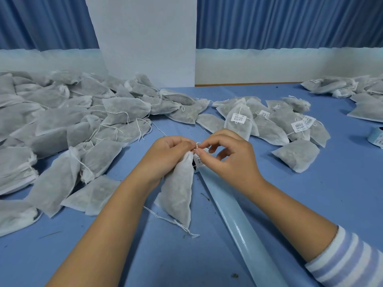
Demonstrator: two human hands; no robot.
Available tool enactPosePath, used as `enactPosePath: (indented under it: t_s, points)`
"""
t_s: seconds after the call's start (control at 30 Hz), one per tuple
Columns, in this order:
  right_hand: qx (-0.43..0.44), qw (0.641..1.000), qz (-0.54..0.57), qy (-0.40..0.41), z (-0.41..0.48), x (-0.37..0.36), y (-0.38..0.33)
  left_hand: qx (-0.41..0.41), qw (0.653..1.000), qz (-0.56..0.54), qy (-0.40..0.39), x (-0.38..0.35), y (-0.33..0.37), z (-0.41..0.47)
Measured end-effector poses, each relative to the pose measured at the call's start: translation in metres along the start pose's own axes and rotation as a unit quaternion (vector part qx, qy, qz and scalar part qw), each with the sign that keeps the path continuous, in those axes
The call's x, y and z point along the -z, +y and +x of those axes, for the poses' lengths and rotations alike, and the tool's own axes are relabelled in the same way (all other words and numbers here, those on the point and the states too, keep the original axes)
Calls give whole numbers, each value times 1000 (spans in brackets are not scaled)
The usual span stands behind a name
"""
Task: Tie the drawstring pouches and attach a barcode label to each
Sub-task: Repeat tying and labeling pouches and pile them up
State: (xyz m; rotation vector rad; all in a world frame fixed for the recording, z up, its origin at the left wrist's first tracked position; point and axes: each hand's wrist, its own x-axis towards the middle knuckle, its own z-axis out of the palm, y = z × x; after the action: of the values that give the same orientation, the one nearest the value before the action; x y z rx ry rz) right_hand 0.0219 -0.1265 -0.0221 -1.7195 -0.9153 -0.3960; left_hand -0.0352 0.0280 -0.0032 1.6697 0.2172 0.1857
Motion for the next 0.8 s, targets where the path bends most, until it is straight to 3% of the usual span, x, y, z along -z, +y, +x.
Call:
enactPosePath:
  t_s: [0.37,0.67,0.8]
  points:
    - [-27,999,-46,-1,1,-2,5,-25,999,24,16,0,-1,0]
    - [-177,974,124,-61,8,3,4,-6,998,58,3,2,-3,0]
    - [-198,965,158,-69,11,5,3,2,997,76,0,4,-4,0]
